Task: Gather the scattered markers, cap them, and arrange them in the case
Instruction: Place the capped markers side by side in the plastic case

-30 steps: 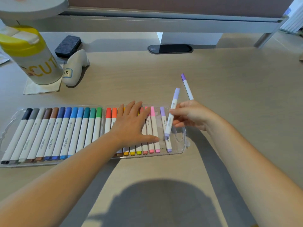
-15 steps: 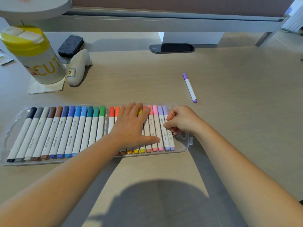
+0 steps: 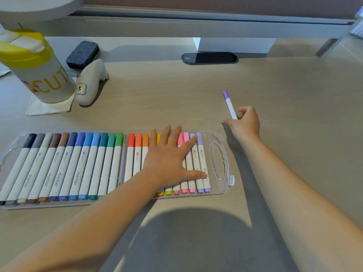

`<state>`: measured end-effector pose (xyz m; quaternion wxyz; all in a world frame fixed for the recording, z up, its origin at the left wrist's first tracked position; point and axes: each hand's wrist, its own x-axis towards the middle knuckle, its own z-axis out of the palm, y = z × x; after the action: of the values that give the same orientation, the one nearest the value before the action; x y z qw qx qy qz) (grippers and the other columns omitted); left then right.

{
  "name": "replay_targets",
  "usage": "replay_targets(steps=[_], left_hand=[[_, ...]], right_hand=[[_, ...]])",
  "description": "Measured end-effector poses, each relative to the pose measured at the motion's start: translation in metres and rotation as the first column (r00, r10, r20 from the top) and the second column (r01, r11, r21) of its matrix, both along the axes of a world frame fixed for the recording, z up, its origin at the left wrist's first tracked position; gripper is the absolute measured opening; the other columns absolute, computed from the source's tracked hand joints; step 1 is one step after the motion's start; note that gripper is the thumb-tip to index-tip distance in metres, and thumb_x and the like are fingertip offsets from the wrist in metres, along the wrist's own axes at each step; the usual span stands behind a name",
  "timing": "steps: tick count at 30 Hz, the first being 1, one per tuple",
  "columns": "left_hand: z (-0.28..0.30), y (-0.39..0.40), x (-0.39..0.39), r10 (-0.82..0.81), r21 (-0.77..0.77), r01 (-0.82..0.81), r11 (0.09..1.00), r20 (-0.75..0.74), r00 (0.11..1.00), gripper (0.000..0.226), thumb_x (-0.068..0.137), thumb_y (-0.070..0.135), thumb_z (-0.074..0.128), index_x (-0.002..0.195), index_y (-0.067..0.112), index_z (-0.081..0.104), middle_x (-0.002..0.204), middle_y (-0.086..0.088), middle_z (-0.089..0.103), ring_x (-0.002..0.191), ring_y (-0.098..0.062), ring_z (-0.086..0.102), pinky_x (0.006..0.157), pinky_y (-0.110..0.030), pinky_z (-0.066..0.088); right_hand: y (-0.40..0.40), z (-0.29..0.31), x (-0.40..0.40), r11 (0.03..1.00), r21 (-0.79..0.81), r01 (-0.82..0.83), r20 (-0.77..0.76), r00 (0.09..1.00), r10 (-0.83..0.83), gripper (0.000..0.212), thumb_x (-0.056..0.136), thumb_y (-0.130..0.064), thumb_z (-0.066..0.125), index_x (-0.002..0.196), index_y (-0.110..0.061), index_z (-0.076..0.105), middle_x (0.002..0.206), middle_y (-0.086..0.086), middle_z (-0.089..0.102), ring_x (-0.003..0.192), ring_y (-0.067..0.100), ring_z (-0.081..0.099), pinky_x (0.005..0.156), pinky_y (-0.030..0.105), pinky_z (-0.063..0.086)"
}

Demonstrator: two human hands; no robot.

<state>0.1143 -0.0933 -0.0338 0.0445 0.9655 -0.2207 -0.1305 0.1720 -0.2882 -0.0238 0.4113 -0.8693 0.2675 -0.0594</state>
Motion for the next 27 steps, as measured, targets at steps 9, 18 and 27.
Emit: replay_targets(steps=[9, 18, 27], left_hand=[[-0.002, -0.001, 0.0, 0.001, 0.009, -0.001, 1.0, 0.009, 1.0, 0.092, 0.07, 0.082, 0.028, 0.144, 0.04, -0.009, 0.156, -0.003, -0.013, 0.143, -0.028, -0.015, 0.112, -0.052, -0.013], [-0.001, 0.0, -0.001, 0.005, 0.0, -0.005, 1.0, 0.011, 1.0, 0.092, 0.07, 0.082, 0.028, 0.144, 0.04, -0.007, 0.156, -0.003, -0.01, 0.143, -0.028, -0.014, 0.113, -0.051, -0.012], [0.001, 0.001, -0.001, -0.016, 0.021, 0.016, 1.0, 0.004, 1.0, 0.092, 0.07, 0.082, 0.027, 0.144, 0.039, -0.008, 0.156, -0.004, -0.01, 0.143, -0.029, -0.012, 0.114, -0.052, -0.009]], right_hand=[[-0.003, -0.005, 0.022, 0.984, -0.178, -0.008, -0.095, 0.995, -0.009, 0.045, 0.083, -0.008, 0.064, 0.123, -0.007, 0.044, 0.122, 0.01, 0.057, 0.108, 0.028, 0.056, 0.075, 0.027, 0.036], [-0.008, 0.025, 0.003, 0.954, 0.293, -0.058, 0.132, 0.991, 0.019, 0.054, 0.082, 0.009, 0.047, 0.131, -0.012, 0.036, 0.079, 0.0, 0.054, 0.071, 0.022, 0.061, 0.073, 0.039, 0.055], [0.016, 0.054, -0.047, 0.798, 0.552, -0.241, -0.08, 0.938, 0.338, 0.019, 0.093, -0.009, 0.049, 0.074, -0.013, 0.048, 0.066, 0.005, 0.054, 0.042, 0.005, 0.057, 0.041, 0.016, 0.048]])
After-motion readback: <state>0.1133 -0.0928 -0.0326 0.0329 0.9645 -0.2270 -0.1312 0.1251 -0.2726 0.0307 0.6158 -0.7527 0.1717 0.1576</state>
